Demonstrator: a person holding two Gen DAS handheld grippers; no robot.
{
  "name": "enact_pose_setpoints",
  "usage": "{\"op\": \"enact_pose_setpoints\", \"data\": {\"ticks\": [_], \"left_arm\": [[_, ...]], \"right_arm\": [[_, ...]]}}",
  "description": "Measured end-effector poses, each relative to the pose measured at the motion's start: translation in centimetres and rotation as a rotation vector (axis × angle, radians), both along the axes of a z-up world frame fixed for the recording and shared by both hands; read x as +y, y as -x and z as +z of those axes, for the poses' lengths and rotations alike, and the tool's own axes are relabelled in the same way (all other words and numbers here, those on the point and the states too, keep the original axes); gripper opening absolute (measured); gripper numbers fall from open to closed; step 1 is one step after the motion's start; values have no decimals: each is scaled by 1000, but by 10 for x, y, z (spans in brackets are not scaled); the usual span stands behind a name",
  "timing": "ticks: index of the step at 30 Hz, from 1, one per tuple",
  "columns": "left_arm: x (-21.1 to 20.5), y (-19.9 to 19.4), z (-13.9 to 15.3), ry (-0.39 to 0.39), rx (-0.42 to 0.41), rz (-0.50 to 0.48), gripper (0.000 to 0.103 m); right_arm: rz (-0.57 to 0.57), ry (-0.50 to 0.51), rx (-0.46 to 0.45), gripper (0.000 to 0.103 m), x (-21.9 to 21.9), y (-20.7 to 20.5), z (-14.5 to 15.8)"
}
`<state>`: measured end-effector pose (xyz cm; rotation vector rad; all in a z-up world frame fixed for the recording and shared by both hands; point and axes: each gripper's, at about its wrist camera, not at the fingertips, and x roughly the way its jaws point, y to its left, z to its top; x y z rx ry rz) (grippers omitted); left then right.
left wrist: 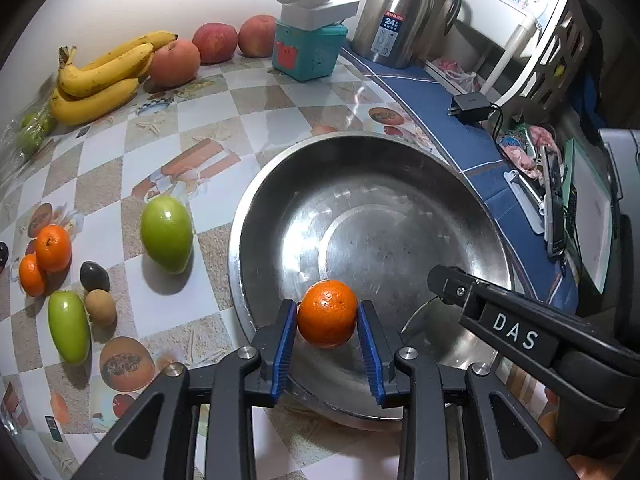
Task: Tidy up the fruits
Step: 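Carry cherry and orange into the steel basin and open both grippers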
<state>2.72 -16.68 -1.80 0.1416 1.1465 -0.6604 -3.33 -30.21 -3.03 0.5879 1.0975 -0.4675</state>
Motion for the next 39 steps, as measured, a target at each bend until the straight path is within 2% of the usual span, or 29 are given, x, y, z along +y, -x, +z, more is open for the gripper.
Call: {"op": "enact_pose_setpoints", "data": {"ticks": [2,3,4,9,12,14,20,22,26,29,31,33,39], "left_arm": [[0,0,1,6,-2,-4,39],[0,0,2,8,-2,-6,47],[0,1,3,9,-7,-6,51],[3,0,13,20,-32,6,55],[8,-3,17,0,-49,33,61],[13,-6,20,-20,-57,59,62],[38,-23,22,-13,-34,174,71],[47,-29,17,-26,-8,214,71],[61,-36,5,0,78,271,69],[58,-33,5,4,74,257,69],[54,-30,6,3,63,244,64],[51,-30,5,1,66,234,51],[47,-30,-3,7,100,219,38]], "right_arm": [[0,0,2,33,0,0,0],[-2,1,3,41,0,0,0],[-4,1,1,47,0,0,0],[-11,14,-15,48,0,2,4],[-16,6,-32,56,-1,2,6],[-20,13,-44,58,-1,3,9],[-26,16,-54,61,-1,4,12],[-21,16,-53,61,0,3,11],[-9,22,-56,61,3,2,12],[6,21,-59,61,5,0,13],[12,24,-57,61,7,-1,13],[12,23,-57,61,6,-1,13],[16,22,-56,61,7,-1,13]]}}
